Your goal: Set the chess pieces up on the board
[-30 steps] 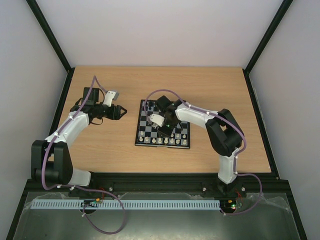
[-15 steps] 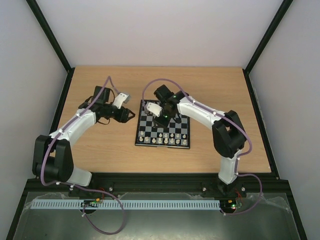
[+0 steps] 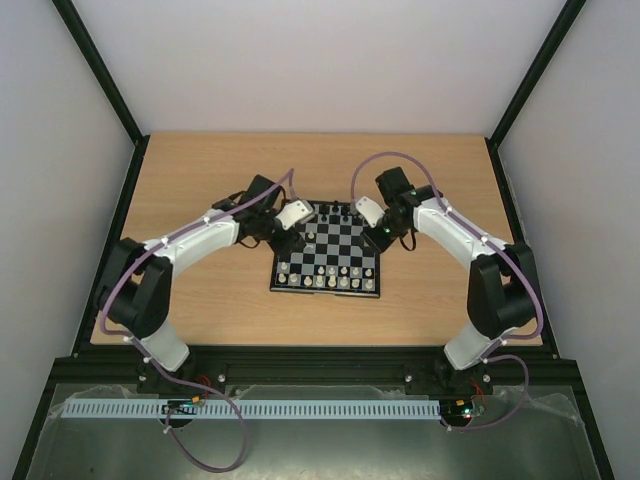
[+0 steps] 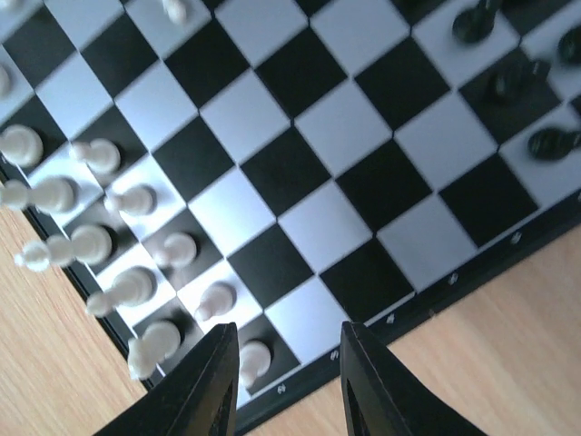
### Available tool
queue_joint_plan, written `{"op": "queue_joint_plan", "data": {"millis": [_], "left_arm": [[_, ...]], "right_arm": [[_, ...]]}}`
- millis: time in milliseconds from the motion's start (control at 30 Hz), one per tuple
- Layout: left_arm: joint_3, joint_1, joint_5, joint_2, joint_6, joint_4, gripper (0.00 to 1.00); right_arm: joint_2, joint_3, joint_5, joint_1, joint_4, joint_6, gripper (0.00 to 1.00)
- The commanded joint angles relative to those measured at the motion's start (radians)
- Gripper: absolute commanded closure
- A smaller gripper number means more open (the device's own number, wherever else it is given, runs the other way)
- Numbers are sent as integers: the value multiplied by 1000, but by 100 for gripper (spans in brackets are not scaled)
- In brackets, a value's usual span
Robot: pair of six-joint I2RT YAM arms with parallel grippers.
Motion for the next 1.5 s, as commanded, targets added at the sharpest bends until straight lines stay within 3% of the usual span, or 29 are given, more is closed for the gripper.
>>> {"op": "queue_joint_plan", "data": {"millis": [0,400,667,1467], "left_arm": [[72,-26,19,76,113,-7,46],[302,-17,128,294,443,-169,54],[336,-14,173,340,618,-266,64],[185,-31,13,341,497,-74,66]], "right_arm": [[-69,-73,-9,-26,-13,22,68],[-105,-118,0,-45,-14,22,68],[-101,-124,1,-45,-16,20,68],[-61,-117,-6,-45,-5,26,68]]}}
